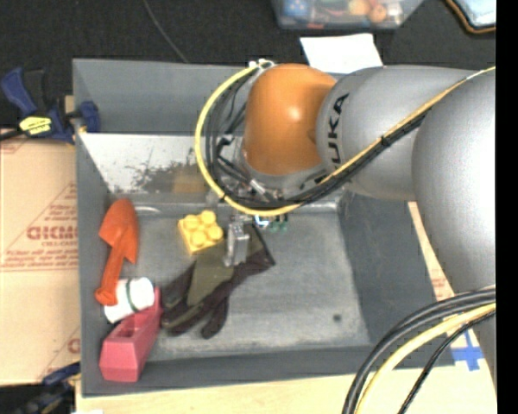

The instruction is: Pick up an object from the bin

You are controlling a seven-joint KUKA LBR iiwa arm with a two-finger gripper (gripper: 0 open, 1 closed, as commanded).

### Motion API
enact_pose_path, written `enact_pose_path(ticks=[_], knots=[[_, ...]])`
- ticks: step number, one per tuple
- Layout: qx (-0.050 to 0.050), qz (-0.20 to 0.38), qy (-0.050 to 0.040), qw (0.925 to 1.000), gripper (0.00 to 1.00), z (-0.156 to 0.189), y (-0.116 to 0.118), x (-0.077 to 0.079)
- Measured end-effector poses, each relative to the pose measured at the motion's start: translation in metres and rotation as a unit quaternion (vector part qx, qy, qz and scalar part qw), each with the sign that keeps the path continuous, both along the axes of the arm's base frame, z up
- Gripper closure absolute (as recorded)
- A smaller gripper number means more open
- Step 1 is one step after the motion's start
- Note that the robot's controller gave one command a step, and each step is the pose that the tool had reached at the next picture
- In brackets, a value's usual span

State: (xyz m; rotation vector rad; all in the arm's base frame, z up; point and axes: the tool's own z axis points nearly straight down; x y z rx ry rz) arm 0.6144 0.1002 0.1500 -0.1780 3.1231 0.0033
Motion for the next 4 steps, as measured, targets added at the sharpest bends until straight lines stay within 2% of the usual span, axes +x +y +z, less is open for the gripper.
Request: enact_pose_path(ticks=[1, 2, 3, 4], knots=[[0.002, -0.006, -0.0045, 1.0, 0.0, -0.067, 0.002, -0.012], [0.0, 0.056, -0.0084, 0.9984, 0.0, -0.057, -0.018, -0.037], [0.007, -0.016, -0.0163, 0.9997, 1.0, -0.07, -0.024, -0.027], [0.007, -0.016, -0.0163, 0.9997, 1.0, -0.07, -0.024, -0.027]])
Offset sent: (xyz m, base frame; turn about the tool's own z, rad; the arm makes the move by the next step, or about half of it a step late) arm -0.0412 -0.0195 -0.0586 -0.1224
